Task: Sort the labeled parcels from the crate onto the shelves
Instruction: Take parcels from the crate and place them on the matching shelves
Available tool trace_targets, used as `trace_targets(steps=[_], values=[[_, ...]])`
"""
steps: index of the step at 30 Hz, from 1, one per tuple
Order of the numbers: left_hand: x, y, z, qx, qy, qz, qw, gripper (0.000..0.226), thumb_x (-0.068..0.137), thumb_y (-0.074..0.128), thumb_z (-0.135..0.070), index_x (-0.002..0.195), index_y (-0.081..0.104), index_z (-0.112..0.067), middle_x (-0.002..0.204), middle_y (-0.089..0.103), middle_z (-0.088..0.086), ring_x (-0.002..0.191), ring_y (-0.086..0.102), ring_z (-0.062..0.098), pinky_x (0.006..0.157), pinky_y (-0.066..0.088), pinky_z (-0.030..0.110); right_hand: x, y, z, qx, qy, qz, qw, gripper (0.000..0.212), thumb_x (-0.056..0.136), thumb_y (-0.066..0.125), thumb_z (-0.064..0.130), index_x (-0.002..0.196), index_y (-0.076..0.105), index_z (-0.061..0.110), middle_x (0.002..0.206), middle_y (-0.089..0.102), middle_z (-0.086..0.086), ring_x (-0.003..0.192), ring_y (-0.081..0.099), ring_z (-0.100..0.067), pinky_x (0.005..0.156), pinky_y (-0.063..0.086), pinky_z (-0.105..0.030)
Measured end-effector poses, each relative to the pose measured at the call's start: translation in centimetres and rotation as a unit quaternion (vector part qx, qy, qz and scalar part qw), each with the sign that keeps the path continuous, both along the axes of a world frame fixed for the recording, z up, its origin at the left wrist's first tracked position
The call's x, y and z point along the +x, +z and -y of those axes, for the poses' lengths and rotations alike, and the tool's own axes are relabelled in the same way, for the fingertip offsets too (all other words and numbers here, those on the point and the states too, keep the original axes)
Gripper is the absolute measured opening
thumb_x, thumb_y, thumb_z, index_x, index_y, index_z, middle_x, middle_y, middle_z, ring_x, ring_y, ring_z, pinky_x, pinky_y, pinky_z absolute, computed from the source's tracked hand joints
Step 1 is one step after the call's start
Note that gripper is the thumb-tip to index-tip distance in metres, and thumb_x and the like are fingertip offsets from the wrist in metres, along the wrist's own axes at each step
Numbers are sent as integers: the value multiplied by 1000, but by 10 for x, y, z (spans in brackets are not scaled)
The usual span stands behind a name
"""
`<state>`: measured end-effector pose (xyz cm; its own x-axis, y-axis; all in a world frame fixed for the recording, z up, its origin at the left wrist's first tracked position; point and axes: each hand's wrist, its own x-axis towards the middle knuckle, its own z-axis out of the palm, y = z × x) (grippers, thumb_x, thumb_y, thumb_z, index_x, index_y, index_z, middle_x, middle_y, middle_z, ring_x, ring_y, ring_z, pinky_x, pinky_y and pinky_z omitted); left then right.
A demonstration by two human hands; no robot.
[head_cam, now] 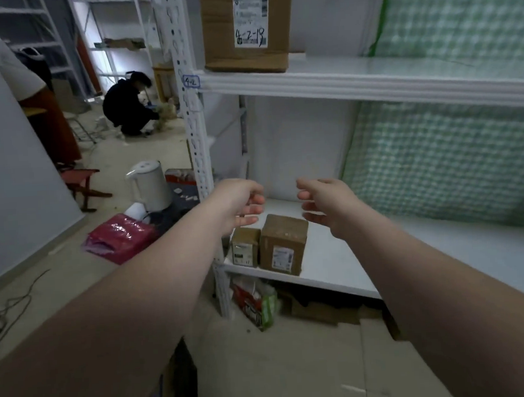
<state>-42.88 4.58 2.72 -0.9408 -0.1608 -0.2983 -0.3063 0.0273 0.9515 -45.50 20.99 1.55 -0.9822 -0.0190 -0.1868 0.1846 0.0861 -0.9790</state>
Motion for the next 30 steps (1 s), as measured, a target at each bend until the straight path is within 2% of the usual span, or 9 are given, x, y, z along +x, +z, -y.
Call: trace_targets(steps=[3,6,9,12,13,16,19,27,30], values=[[36,-19,11,8,11,33,999,15,93,57,-19,104,63,-10,73,63,2,59,59,13,57,53,26,27,-22,11,13,12,27,999,38,93,64,32,124,56,11,84,57,0,76,53,-19,77,48,-35],[71,-36,29,11,20,56,998,17,93,57,-17,108,61,-10,72,61,1,59,57,12,58,51,26,60,-42,28,14,31,62,997,22,93,64,30,108,58,15,77,57,1,63,50,-16,66,47,-30],[105,-53,53,15,27,85,996,17,92,58,-18,107,63,-10,69,61,0,59,57,12,61,51,26,94,-58,49,17,60,92,994,14,95,62,26,99,61,13,74,57,-2,63,49,-16,62,47,-28],[143,-69,86,19,42,106,993,9,92,58,-18,94,64,-12,69,61,1,61,57,13,63,51,27,127,-71,76,46,77,116,989,17,95,62,26,103,61,11,91,62,-7,79,55,-20,81,54,-36],[157,-75,99,18,48,111,993,7,92,58,-18,90,63,-14,69,60,1,61,56,13,64,50,27,138,-74,88,43,82,124,988,16,95,62,24,103,60,10,91,61,-8,78,54,-20,81,54,-36],[203,-91,149,20,71,123,990,5,94,55,-18,92,59,-15,72,59,1,62,55,13,66,48,27,167,-91,133,22,97,153,983,20,95,61,20,108,60,5,82,56,-7,65,47,-15,58,43,-27],[256,-106,211,26,108,140,984,8,94,55,-18,98,60,-13,77,61,4,65,57,17,67,50,30,200,-113,189,33,124,183,975,17,95,62,24,101,63,9,76,57,-4,61,50,-15,50,44,-24],[382,-136,348,-4,198,195,961,16,95,55,-16,107,59,-7,85,61,7,74,59,19,84,53,37,308,-160,321,58,212,210,952,9,94,61,18,90,62,11,83,60,-5,70,53,-16,63,48,-27],[407,-148,379,1,218,208,953,23,95,54,-17,115,58,-6,91,61,9,75,61,20,80,55,38,330,-162,348,79,249,212,942,14,96,60,19,103,62,8,84,59,-5,69,52,-15,62,47,-26]])
